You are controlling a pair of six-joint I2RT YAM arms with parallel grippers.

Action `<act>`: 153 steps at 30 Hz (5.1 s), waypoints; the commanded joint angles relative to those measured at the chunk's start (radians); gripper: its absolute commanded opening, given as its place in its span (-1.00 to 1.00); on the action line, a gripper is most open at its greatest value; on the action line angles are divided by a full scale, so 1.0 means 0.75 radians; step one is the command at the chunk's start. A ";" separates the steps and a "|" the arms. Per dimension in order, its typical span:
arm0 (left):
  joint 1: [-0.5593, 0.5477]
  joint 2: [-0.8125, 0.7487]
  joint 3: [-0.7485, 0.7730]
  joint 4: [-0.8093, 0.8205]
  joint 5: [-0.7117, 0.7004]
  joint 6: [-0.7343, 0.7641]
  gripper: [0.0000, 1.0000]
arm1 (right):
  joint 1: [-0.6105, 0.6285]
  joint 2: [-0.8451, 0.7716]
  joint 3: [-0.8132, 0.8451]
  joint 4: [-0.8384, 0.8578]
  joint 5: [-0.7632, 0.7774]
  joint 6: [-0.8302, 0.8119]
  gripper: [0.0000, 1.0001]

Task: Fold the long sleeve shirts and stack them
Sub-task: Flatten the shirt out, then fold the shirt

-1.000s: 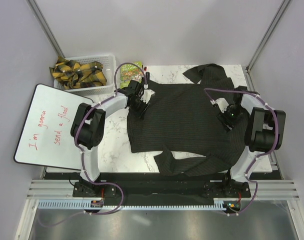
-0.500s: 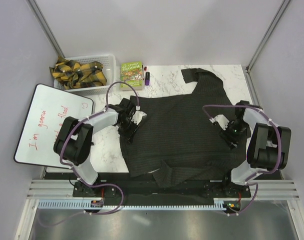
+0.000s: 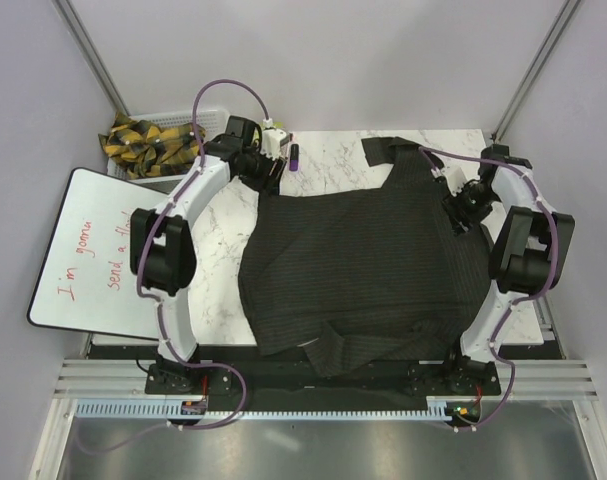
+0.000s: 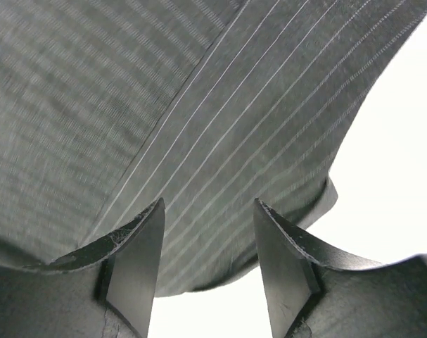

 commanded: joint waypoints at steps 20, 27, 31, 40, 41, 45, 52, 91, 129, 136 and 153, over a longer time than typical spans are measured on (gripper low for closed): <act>0.121 0.437 0.220 0.182 -0.264 -0.017 -0.77 | 0.000 0.245 -0.063 0.270 0.165 0.166 0.14; 0.193 0.335 0.128 0.227 -0.222 -0.010 -0.96 | 0.000 0.174 -0.131 0.266 0.163 0.129 0.15; 0.193 0.282 0.070 0.217 -0.055 0.012 -0.29 | 0.000 0.164 -0.118 0.219 0.127 0.119 0.15; 0.195 0.167 0.044 0.219 0.118 0.096 0.43 | -0.008 0.092 0.302 0.060 -0.352 0.303 0.29; 0.197 0.169 0.050 0.219 0.124 0.100 0.45 | -0.008 0.110 0.339 0.076 -0.389 0.340 0.30; 0.197 0.187 0.093 0.219 0.173 0.084 0.46 | -0.008 0.196 0.462 0.311 -0.461 0.573 0.39; 0.201 0.126 -0.012 0.405 0.283 0.075 0.59 | 0.002 0.441 0.626 0.618 -0.440 0.759 0.42; 0.217 0.285 0.064 0.358 0.396 0.460 0.47 | 0.098 0.708 0.747 0.919 -0.291 0.728 -1.00; 0.177 0.369 0.238 0.176 0.279 0.662 -0.93 | 0.066 0.472 0.798 1.060 -0.414 0.941 -1.00; 0.175 0.382 0.242 0.176 0.255 0.658 -0.60 | 0.064 0.458 0.782 1.060 -0.442 0.947 -1.00; 0.172 0.400 0.275 0.144 0.259 0.681 -0.80 | 0.064 0.452 0.812 1.072 -0.483 0.988 -1.00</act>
